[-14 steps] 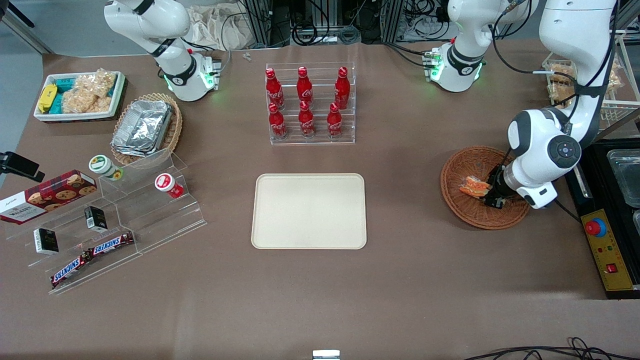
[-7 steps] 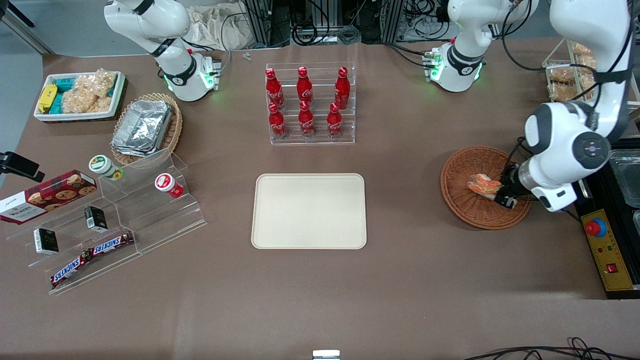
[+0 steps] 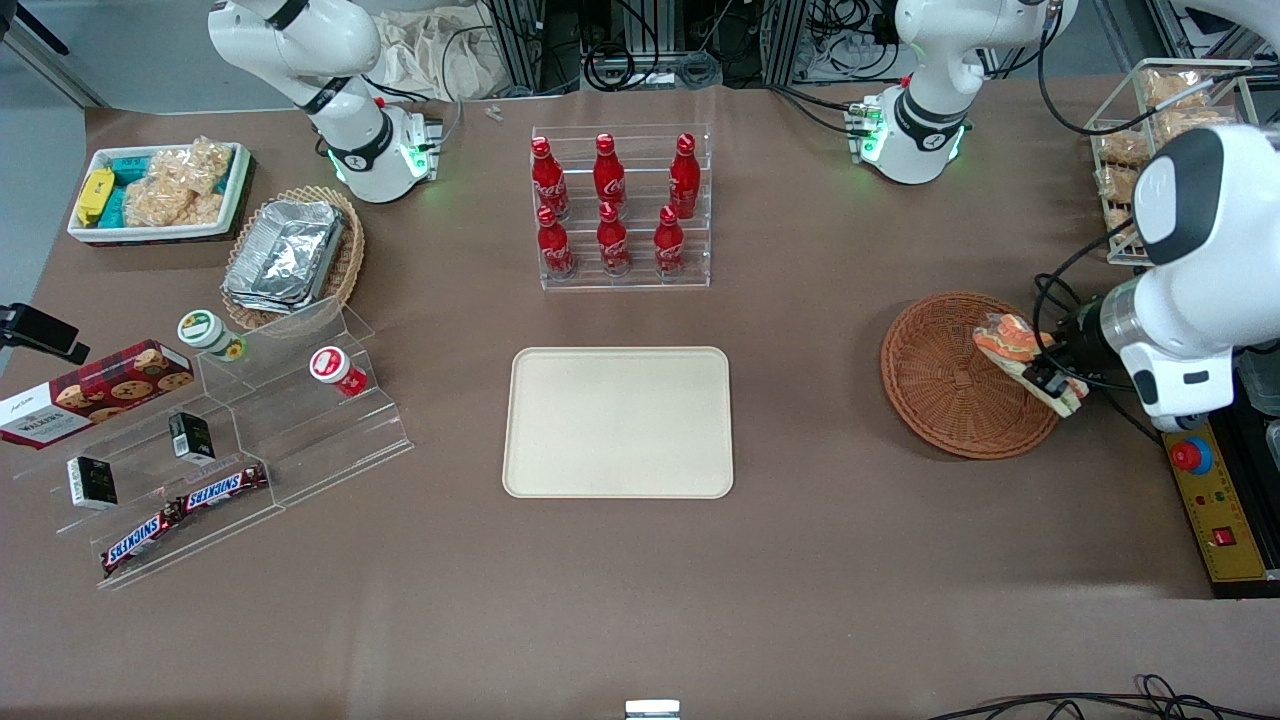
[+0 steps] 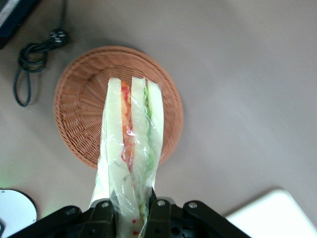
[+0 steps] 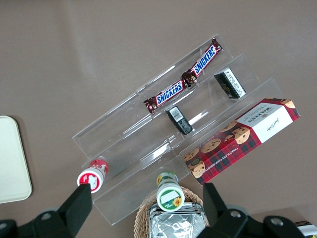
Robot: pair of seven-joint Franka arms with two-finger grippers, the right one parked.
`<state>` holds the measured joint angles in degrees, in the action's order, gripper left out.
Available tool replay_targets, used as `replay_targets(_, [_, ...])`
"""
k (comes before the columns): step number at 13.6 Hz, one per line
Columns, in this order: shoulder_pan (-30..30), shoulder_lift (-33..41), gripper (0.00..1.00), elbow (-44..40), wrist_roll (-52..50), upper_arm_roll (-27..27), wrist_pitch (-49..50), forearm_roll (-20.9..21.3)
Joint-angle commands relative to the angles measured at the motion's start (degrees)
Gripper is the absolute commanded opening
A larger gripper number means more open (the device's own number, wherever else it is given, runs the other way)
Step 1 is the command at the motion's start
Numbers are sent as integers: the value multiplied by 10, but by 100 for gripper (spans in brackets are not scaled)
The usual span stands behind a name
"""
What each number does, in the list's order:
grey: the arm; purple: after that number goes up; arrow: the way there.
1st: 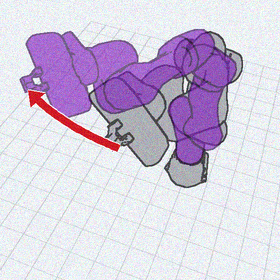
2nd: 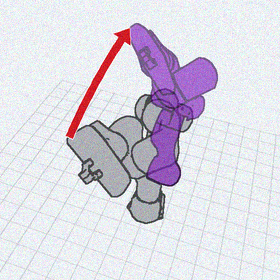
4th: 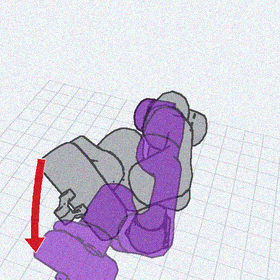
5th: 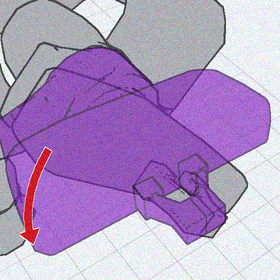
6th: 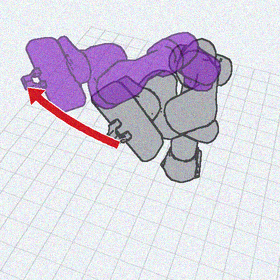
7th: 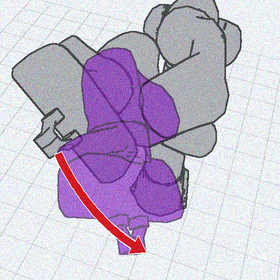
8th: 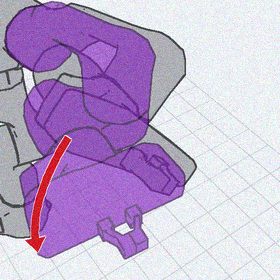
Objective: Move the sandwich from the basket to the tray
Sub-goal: 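Carry the sandwich with the left gripper over the cream tray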
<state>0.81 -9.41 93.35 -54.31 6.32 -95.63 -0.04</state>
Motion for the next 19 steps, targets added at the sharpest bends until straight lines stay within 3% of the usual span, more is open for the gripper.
replay_targets(1, [3, -17, 0, -55, 45, 67, 29, -8])
replay_targets(5, [3, -51, 0, -62, 79, 185, 18, -3])
replay_targets(8, [10, -100, 0, -60, 79, 236, -58, 1])
replay_targets(19, [120, -307, 0, -64, 12, 233, -285, 96])
